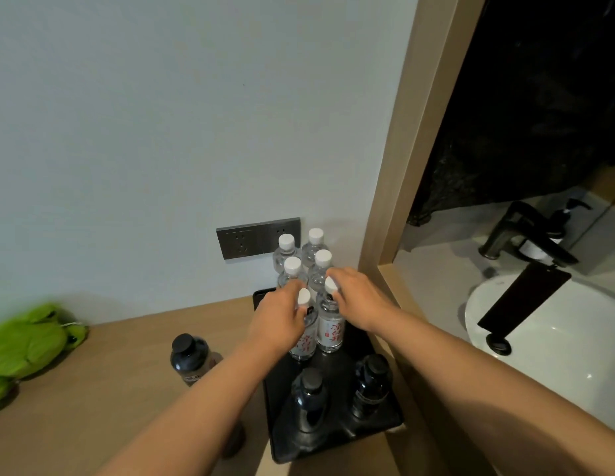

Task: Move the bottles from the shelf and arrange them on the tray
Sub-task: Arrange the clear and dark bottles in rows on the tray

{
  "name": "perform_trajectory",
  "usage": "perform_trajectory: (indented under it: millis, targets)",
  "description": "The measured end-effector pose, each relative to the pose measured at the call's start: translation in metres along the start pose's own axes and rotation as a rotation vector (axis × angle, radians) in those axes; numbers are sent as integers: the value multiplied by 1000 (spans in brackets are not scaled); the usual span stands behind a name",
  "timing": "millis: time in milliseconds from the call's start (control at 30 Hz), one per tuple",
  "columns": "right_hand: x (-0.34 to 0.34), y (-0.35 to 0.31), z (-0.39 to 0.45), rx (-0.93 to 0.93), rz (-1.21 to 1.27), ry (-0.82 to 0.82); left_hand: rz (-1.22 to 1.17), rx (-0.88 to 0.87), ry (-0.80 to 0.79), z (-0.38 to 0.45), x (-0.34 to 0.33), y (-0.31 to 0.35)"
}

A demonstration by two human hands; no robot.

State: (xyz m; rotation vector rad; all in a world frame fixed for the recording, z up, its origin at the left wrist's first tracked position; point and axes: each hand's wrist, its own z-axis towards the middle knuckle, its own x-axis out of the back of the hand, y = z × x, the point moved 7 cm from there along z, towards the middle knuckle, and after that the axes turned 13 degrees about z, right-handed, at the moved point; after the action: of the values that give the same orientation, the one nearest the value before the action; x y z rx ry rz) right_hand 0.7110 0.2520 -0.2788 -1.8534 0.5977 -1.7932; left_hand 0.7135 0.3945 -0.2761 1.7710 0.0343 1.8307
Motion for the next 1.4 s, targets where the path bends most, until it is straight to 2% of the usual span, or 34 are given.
perform_trajectory:
  millis: [200, 533, 633, 733, 800, 867, 933, 1000, 1067, 1167, 1267, 1400]
  targets:
    - [2, 1, -2, -17, 20, -4, -8, -1, 51, -2, 2, 3]
    - [6, 4, -6, 3, 47, -42, -58, 83, -50, 3, -2, -8]
    - [12, 0, -13, -16, 141, -22, -201, 145, -23, -10, -7, -16]
    - [30, -8, -35, 50, 288, 161, -455, 405, 64, -32, -8, -36]
    - [37, -15, -55, 140, 321, 217, -614, 559, 87, -51, -13, -45]
    - [32, -21, -69, 210, 291, 168, -734, 541, 13, -65, -18, -40]
    - [23, -24, -78, 256, 261, 110, -795, 382, -131, -75, -24, -25]
    - [18, -24, -83, 262, 266, 98, -732, 212, -282, -86, -31, -11]
    - [14, -21, -88, 239, 284, 110, -602, 119, -365, -96, -42, -7]
    - [9, -19, -95, 219, 294, 130, -427, 97, -258, -102, -53, -12]
    - [9, -19, -105, 188, 296, 127, -287, 157, -123, -101, -51, -21]
    - [13, -20, -117, 143, 313, 109, -260, 209, -21, -94, -33, -29]
